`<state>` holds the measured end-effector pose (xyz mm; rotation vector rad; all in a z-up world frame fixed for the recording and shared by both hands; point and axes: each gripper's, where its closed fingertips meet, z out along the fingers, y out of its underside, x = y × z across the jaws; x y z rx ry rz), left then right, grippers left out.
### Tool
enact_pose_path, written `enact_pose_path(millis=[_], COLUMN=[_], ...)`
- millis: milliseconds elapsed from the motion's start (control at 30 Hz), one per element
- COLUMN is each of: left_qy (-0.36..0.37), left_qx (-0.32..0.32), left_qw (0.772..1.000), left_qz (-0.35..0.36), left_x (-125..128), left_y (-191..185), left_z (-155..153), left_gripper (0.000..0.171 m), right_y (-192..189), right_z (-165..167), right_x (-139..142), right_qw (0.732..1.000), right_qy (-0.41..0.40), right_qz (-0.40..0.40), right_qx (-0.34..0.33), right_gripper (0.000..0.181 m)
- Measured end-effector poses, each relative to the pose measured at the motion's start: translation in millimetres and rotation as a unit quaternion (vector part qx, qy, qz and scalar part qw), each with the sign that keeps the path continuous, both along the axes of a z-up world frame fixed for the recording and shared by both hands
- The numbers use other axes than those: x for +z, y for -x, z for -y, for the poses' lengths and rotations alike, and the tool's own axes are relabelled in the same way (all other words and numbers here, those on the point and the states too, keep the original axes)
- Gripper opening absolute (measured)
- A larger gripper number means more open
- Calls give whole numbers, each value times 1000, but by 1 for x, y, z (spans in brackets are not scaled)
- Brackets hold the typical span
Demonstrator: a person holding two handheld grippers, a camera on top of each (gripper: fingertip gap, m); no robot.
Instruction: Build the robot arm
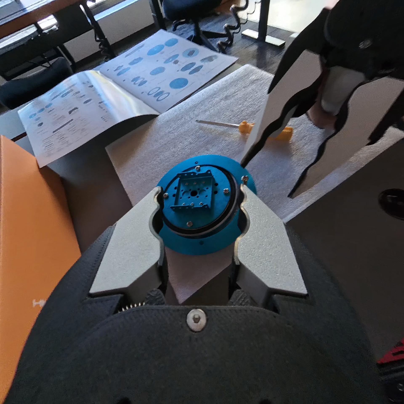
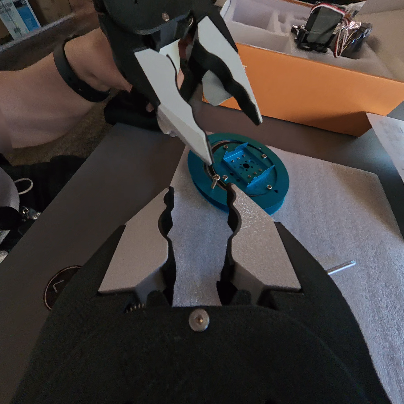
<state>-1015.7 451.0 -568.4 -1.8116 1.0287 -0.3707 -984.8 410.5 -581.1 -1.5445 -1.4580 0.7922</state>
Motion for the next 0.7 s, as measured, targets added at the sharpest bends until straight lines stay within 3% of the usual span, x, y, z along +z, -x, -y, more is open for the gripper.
enact_pose_path(millis=[133,300,467,700], left_qy=[0,5,15,9], left_qx=[-21,8,-23,-1], left_qw=[1000,1000,1000,1000], left_qz=[-7,-24,1,-19], left_x=[-4,-9,-6,-9], left_y=[-19,-4,-15,-5], left_z=[4,-3,4,-2], left_gripper=[69,75,72,71], right_y=[13,3,11,14], right_z=[4,5,3,4], right_x=[-2,-3,0,-5], right_qw=[1000,1000,1000,1000], right_qy=[-5,-1,-5,-9], right_qz=[11,11,1,20], right_qx=[19,10,9,18], right_gripper=[49,44,49,46])
